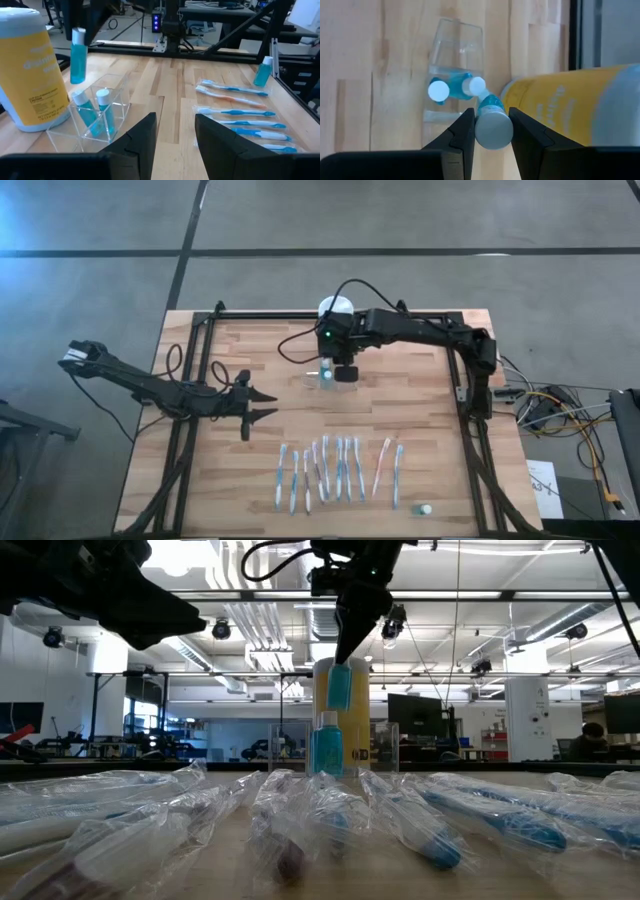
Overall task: Pick & Place toothbrushing station
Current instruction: Put the blue mouthwash into the transparent organizer
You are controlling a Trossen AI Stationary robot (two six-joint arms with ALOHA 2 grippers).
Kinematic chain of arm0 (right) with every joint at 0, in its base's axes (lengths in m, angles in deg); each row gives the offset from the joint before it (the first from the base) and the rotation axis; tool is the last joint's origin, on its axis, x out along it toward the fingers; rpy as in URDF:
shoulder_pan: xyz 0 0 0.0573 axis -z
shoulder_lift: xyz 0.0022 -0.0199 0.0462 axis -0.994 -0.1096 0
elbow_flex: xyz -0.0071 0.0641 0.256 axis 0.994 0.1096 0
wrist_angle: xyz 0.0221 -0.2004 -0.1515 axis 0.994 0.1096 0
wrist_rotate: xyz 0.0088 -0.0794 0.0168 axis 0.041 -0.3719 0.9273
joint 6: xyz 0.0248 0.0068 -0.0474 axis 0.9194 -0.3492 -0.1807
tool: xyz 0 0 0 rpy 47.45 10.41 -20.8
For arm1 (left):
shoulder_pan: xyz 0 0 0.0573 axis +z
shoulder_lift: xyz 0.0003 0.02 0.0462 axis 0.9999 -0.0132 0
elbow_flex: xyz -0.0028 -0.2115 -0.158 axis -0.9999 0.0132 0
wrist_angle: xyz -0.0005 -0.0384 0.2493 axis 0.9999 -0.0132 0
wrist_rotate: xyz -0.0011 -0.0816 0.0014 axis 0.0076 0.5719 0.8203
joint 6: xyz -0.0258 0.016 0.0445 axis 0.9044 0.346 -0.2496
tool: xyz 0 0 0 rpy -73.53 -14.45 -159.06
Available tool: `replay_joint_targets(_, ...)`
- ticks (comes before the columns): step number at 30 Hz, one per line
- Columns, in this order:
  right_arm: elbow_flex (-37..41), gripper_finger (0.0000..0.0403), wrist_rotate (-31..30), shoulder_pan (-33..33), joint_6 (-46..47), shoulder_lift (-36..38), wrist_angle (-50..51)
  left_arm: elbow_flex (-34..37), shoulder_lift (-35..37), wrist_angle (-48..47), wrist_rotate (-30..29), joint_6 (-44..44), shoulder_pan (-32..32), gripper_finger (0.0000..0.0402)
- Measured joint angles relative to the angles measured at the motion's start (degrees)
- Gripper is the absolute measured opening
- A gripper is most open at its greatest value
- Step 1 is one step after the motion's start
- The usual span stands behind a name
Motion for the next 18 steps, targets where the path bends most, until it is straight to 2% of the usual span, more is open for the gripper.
replay_joint_targets(8, -4.86, 0.0094, 8.54, 0.17, -3.12, -2.24, 4.93, 0.00, 0.41, -1.31, 2.03, -0.67, 0.02, 0.0140)
replay_joint_targets(18, -1.63, 0.0095, 8.49, 0.82, -3.82, -3.10, 5.71, -0.73, 0.48, -1.86, 2.85, -0.65, 0.00, 0.0140)
